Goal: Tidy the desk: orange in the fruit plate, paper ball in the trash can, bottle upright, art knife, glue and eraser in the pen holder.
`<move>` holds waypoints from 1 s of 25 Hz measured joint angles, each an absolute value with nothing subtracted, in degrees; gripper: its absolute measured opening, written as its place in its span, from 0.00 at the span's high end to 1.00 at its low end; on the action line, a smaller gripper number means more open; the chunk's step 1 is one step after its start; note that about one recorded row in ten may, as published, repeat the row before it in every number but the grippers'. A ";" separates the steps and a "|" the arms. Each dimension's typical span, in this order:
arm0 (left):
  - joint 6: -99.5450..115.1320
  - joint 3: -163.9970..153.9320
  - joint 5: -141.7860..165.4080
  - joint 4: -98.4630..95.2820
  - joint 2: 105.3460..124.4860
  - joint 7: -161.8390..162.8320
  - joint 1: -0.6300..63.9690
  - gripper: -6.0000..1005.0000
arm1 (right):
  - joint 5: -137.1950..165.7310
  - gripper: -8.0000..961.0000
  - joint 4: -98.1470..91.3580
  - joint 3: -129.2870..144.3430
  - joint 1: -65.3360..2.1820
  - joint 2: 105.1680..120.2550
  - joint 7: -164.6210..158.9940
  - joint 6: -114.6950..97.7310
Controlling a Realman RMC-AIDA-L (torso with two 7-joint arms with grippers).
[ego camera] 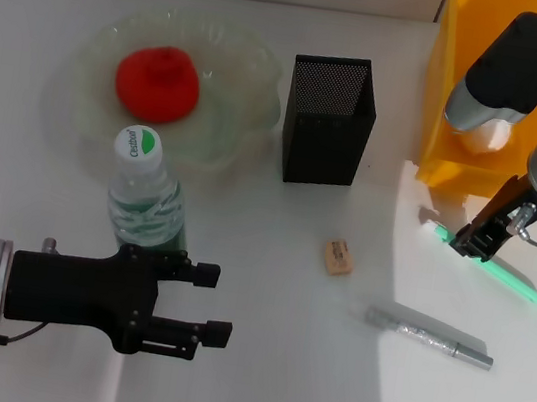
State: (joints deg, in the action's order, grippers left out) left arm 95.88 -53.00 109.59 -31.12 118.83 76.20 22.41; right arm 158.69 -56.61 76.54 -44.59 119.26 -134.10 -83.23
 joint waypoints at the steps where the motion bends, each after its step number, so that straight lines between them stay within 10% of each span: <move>1: 95.88 -53.00 109.59 -31.11 118.83 76.20 22.37 0.20 | 158.16 0.87 -57.67 76.13 -44.17 119.25 -133.69 -83.56; 21: 95.97 -53.18 109.59 -30.52 118.72 75.88 22.44 0.20 | 155.62 0.83 -65.80 75.10 -41.56 119.13 -130.03 -89.58; 25: 95.94 -53.26 109.60 -30.45 118.73 75.78 22.57 0.20 | 155.61 0.65 -64.39 75.14 -41.80 119.21 -129.22 -88.55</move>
